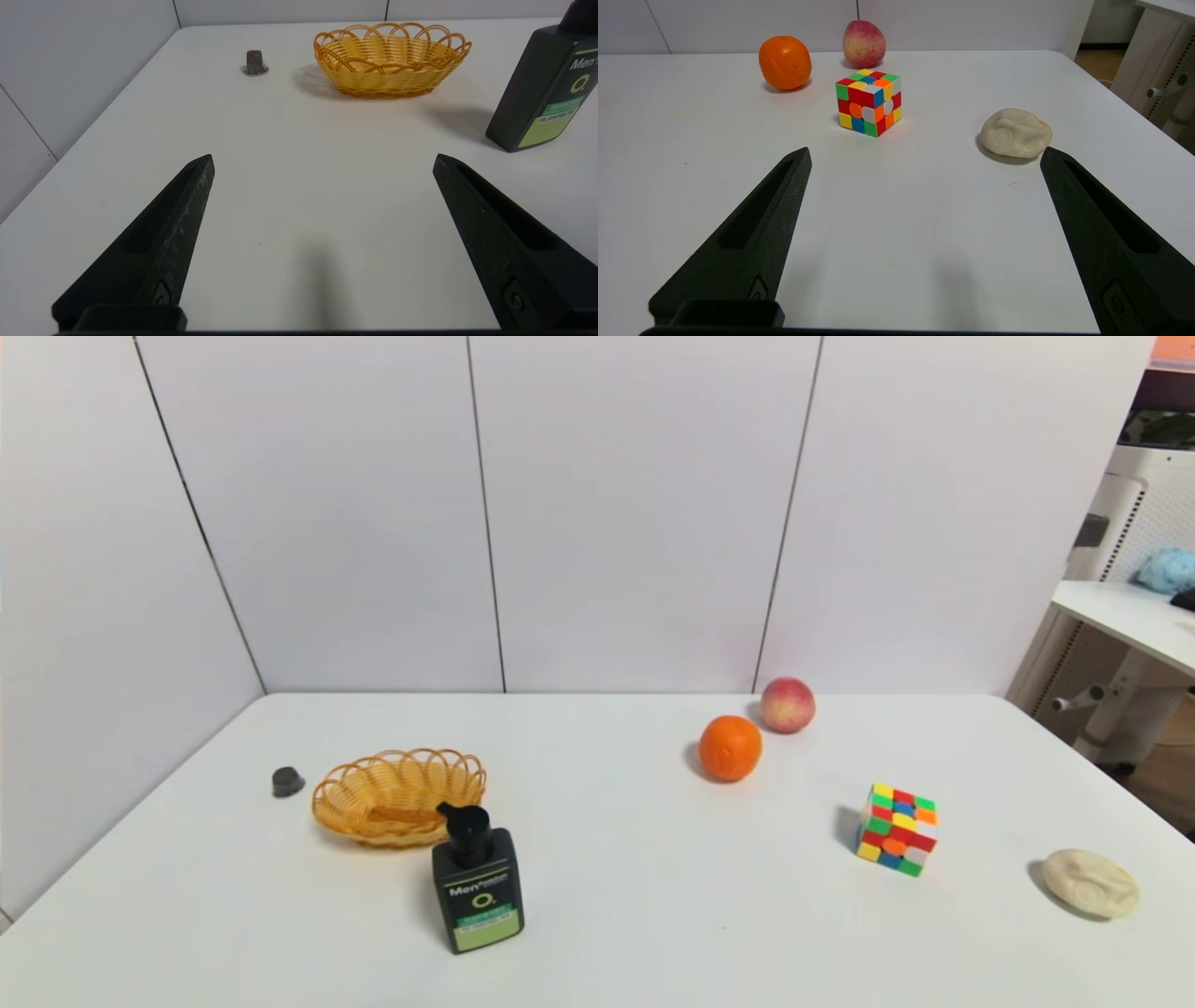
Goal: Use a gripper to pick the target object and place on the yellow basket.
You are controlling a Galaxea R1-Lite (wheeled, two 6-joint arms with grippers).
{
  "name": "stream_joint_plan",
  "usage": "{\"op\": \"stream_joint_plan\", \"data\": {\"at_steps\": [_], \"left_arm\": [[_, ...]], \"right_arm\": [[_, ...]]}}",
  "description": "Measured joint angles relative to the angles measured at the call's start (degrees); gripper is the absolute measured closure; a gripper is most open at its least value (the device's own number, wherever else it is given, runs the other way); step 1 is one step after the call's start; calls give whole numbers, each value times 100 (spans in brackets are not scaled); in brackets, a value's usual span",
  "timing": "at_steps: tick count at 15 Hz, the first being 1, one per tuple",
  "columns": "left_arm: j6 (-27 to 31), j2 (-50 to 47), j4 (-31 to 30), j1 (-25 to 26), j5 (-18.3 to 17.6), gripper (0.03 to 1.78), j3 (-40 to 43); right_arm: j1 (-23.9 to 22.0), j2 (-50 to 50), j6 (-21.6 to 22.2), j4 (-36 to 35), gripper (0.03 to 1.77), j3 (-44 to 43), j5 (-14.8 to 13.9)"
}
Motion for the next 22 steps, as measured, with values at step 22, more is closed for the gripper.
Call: {"op": "stream_joint_plan", "data": {"at_steps": [22], "left_arm": [[2621, 7715, 112, -3034, -2561, 12, -5020]], "right_arm": [[0, 0, 0, 2, 11, 0, 0]]}}
